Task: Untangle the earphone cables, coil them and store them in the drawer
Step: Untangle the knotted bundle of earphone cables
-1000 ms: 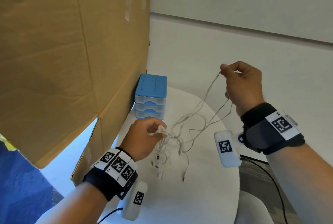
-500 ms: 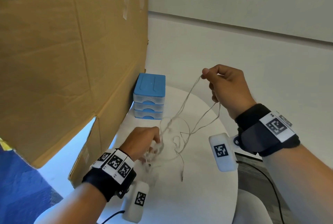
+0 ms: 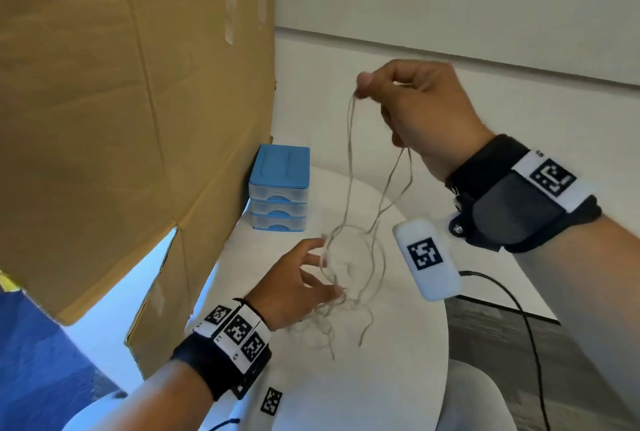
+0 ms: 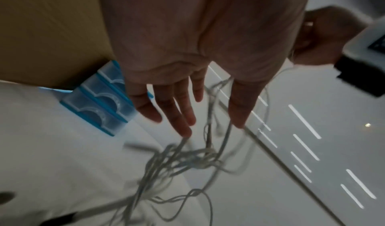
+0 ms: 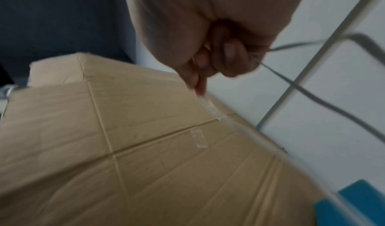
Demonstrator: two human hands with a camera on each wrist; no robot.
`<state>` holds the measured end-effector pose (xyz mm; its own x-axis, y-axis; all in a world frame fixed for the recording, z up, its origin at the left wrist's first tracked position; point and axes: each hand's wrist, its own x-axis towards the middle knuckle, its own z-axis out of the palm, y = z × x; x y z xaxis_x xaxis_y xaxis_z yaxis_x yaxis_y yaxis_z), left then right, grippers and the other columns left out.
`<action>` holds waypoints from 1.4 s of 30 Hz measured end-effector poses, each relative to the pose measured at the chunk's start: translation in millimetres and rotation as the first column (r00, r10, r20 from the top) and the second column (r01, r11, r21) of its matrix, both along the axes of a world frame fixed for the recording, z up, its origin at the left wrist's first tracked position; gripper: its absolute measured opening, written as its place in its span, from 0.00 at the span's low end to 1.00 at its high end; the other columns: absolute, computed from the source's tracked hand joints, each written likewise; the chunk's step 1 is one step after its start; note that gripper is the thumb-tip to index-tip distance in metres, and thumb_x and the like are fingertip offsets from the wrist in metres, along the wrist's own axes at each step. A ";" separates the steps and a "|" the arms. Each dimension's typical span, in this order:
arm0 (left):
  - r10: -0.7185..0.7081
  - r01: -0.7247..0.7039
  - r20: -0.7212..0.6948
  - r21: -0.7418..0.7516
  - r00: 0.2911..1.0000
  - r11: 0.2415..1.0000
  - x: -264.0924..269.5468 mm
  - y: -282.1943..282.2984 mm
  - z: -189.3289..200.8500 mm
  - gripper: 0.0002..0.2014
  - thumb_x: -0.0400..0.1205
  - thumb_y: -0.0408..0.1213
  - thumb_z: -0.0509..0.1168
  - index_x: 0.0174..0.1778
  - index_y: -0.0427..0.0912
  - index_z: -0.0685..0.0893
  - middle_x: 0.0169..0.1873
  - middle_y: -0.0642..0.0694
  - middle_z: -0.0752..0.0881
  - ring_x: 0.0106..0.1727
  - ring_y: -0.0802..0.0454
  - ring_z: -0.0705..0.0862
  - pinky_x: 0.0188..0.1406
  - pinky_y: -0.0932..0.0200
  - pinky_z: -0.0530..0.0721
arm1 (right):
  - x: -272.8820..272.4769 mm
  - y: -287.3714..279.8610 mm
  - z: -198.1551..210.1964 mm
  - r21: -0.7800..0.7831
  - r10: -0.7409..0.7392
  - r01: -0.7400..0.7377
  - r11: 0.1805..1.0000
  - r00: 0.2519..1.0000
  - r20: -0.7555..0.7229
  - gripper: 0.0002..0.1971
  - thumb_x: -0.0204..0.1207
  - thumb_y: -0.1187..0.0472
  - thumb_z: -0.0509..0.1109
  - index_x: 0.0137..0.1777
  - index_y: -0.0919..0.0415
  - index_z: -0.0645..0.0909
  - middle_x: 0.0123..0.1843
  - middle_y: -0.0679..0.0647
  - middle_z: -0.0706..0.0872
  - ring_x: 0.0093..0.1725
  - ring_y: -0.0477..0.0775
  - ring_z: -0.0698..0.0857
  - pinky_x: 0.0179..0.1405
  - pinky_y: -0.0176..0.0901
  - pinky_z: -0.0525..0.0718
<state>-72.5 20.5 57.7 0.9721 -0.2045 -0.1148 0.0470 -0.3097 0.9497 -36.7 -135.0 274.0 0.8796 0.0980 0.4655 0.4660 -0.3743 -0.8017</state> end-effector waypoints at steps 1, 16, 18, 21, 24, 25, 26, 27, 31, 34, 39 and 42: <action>0.006 -0.006 0.009 0.046 1.000 0.999 -0.2 0.5 -0.8 0.33 0.71 0.44 0.80 0.70 0.60 0.73 0.58 0.56 0.82 0.47 0.53 0.86 0.44 0.58 0.87 | -1.2 -0.4 5.8 -0.039 -0.006 0.007 0.999 1.000 0.028 0.11 0.83 0.59 0.69 0.40 0.60 0.84 0.16 0.32 0.76 0.20 0.32 0.76 0.22 0.22 0.70; 0.293 -0.295 -0.058 -0.037 0.954 0.955 21.1 14.7 -29.2 0.11 0.77 0.27 0.67 0.30 0.42 0.84 0.28 0.48 0.90 0.37 0.43 0.88 0.45 0.41 0.88 | 15.5 -7.1 56.9 0.034 -0.289 0.300 0.953 0.873 0.393 0.12 0.80 0.54 0.68 0.35 0.54 0.83 0.32 0.45 0.86 0.28 0.34 0.77 0.35 0.31 0.78; 0.364 -0.377 -0.137 -0.087 0.921 0.922 25.0 19.4 -31.0 0.11 0.78 0.26 0.69 0.30 0.39 0.84 0.25 0.45 0.88 0.32 0.42 0.86 0.38 0.41 0.88 | 15.6 -7.8 58.6 -0.048 -0.259 0.293 0.955 0.903 0.344 0.12 0.81 0.53 0.68 0.39 0.57 0.86 0.33 0.44 0.83 0.26 0.32 0.76 0.32 0.28 0.76; 0.440 -0.468 -0.223 -0.091 0.870 0.879 28.3 28.7 -33.7 0.08 0.81 0.32 0.68 0.36 0.38 0.81 0.30 0.43 0.89 0.27 0.45 0.85 0.21 0.59 0.76 | 20.0 -10.7 55.2 -0.087 -0.272 0.325 0.942 0.889 0.369 0.14 0.81 0.54 0.68 0.44 0.64 0.87 0.38 0.48 0.88 0.28 0.31 0.77 0.33 0.24 0.77; 0.504 -0.548 -0.270 -0.118 0.820 0.828 32.9 35.4 -39.0 0.06 0.83 0.34 0.67 0.40 0.37 0.82 0.33 0.42 0.90 0.25 0.49 0.87 0.24 0.61 0.75 | 19.9 -13.4 62.5 0.106 -0.348 0.335 0.936 0.845 0.406 0.10 0.79 0.57 0.65 0.38 0.59 0.83 0.33 0.45 0.83 0.26 0.35 0.74 0.32 0.31 0.76; 0.517 -0.569 -0.300 -0.120 0.802 0.814 34.4 37.8 -40.2 0.05 0.83 0.33 0.67 0.42 0.36 0.83 0.34 0.41 0.90 0.24 0.49 0.87 0.24 0.60 0.77 | 20.6 -14.9 64.8 0.164 -0.360 0.321 0.933 0.843 0.399 0.09 0.78 0.59 0.64 0.35 0.55 0.78 0.31 0.43 0.80 0.26 0.37 0.74 0.32 0.35 0.76; 0.525 -0.588 -0.329 -0.127 0.785 0.799 36.1 39.3 -41.2 0.04 0.83 0.32 0.66 0.46 0.35 0.83 0.35 0.40 0.90 0.25 0.48 0.88 0.26 0.59 0.80 | 21.1 -16.2 67.7 0.207 -0.366 0.307 0.929 0.846 0.388 0.07 0.77 0.61 0.62 0.36 0.54 0.75 0.31 0.43 0.78 0.27 0.39 0.75 0.31 0.36 0.76; 0.533 -0.608 -0.358 -0.140 0.767 0.782 36.4 40.1 -40.3 0.04 0.83 0.31 0.66 0.51 0.35 0.82 0.39 0.39 0.90 0.30 0.46 0.89 0.30 0.56 0.83 | 22.1 -17.6 69.3 0.232 -0.364 0.296 0.927 0.859 0.360 0.05 0.77 0.62 0.60 0.40 0.56 0.73 0.32 0.46 0.79 0.27 0.41 0.77 0.30 0.37 0.77; 0.560 -0.588 -0.327 0.018 0.761 0.809 35.3 38.4 -39.0 0.36 0.78 0.39 0.69 0.81 0.41 0.62 0.77 0.36 0.72 0.72 0.37 0.77 0.72 0.42 0.76 | 28.8 -17.0 62.5 0.106 -0.278 0.264 0.959 0.949 0.150 0.07 0.86 0.60 0.60 0.51 0.63 0.77 0.40 0.58 0.91 0.29 0.47 0.87 0.30 0.38 0.87; 0.599 -0.582 -0.165 0.144 0.783 0.800 23.8 27.3 -28.8 0.41 0.79 0.39 0.71 0.85 0.44 0.55 0.83 0.42 0.61 0.80 0.41 0.66 0.76 0.45 0.68 | 37.2 -19.9 52.7 0.077 -0.273 0.271 0.960 0.962 0.023 0.08 0.86 0.59 0.62 0.50 0.61 0.80 0.42 0.56 0.93 0.37 0.50 0.91 0.38 0.45 0.90; 0.433 -0.432 0.042 0.200 0.900 0.879 16.9 -4.0 -25.4 0.21 0.76 0.39 0.73 0.64 0.52 0.77 0.65 0.51 0.79 0.61 0.51 0.80 0.62 0.51 0.80 | 58.0 -27.6 39.3 0.025 -0.244 0.248 0.968 0.965 -0.099 0.10 0.85 0.59 0.65 0.40 0.57 0.80 0.49 0.58 0.92 0.39 0.50 0.87 0.44 0.49 0.91; 0.402 -0.397 0.016 0.198 0.916 0.896 42.3 -21.9 -16.4 0.19 0.74 0.38 0.76 0.57 0.50 0.77 0.59 0.52 0.81 0.54 0.51 0.82 0.54 0.57 0.80 | 73.7 -26.8 34.3 -0.002 -0.176 0.178 0.984 0.971 -0.163 0.12 0.85 0.61 0.62 0.37 0.55 0.76 0.45 0.54 0.87 0.36 0.44 0.87 0.42 0.44 0.92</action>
<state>-30.2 -1.4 41.3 0.9637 0.2287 -0.1376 0.2278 -0.4364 0.8704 36.9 -161.8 308.3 0.9461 -0.0713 0.3158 0.2568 -0.4286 -0.8662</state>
